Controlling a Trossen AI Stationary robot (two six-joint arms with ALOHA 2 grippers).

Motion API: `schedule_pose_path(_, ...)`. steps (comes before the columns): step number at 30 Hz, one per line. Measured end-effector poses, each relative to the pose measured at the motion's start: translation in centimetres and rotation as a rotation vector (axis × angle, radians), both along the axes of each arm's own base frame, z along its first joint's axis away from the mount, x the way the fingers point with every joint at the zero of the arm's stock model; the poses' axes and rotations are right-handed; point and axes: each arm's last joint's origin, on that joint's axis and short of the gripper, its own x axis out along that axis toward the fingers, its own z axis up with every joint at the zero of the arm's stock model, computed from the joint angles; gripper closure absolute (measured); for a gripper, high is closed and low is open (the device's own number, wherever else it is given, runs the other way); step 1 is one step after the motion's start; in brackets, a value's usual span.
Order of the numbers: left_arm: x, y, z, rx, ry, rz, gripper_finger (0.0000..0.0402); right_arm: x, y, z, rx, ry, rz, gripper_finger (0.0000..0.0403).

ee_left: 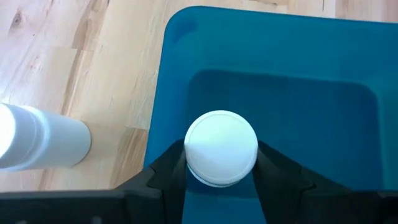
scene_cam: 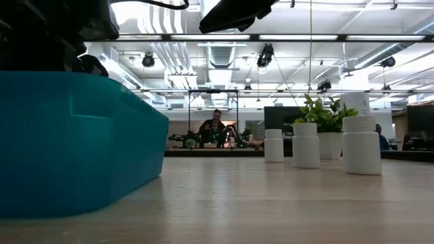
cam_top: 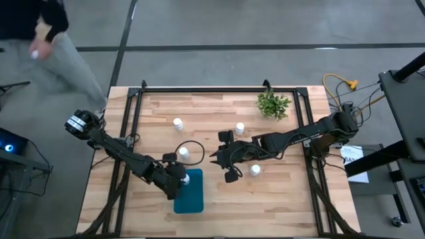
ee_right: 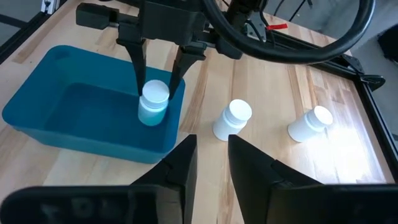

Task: Pick and place pill bottles into a basket
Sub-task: Put the white pill bottle into the blue bin

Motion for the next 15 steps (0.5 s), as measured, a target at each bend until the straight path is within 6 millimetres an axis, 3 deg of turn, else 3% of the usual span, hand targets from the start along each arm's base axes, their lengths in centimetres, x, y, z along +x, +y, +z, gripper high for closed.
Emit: schedule_pose_path(15,-0.20,0.13,-0.03,0.015,0.025,0.003,0.0263,0.01,0.00,-0.01,0.000,0.000,0.000,0.0328)
